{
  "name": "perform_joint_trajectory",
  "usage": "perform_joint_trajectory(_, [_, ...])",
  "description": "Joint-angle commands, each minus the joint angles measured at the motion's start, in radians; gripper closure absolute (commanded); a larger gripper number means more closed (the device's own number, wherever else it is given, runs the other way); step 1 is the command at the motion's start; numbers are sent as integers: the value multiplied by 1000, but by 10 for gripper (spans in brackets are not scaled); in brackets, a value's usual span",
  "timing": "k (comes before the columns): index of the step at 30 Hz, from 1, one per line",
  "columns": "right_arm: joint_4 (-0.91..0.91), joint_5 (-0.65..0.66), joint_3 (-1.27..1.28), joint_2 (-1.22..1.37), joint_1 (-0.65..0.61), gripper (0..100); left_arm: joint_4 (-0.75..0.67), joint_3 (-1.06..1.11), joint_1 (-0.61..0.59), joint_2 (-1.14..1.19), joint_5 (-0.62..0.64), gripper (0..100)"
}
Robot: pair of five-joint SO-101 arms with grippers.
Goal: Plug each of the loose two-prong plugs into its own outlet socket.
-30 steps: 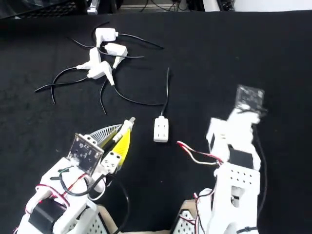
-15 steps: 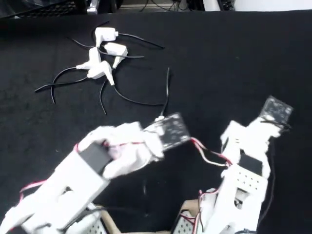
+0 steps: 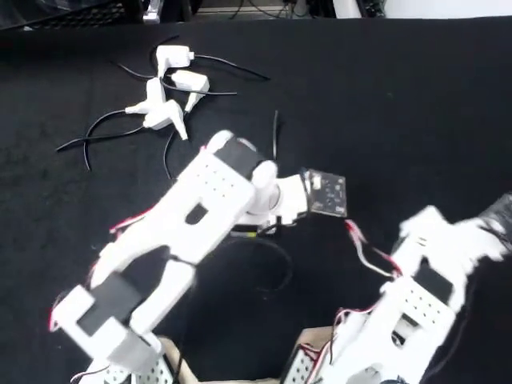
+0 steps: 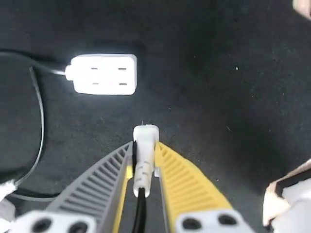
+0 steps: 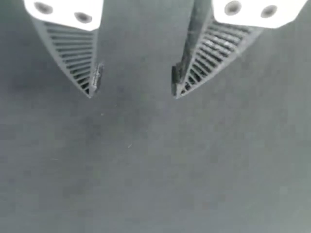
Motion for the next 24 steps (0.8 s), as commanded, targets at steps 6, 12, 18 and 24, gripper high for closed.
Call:
perform_joint_trajectory(6, [44, 80, -74, -5, 318, 760, 35, -274, -12, 143, -77, 972])
perform_joint_trajectory(12, [-31, 256, 25, -4, 517, 760, 29, -380, -25, 227, -77, 972])
perform_joint_trajectory(18, [-161, 381, 71, -4, 701, 758, 31, -387, -33, 316, -72, 972])
perform_joint_trajectory(24, [-247, 413, 64, 2, 746, 758, 29, -394, -48, 334, -71, 972])
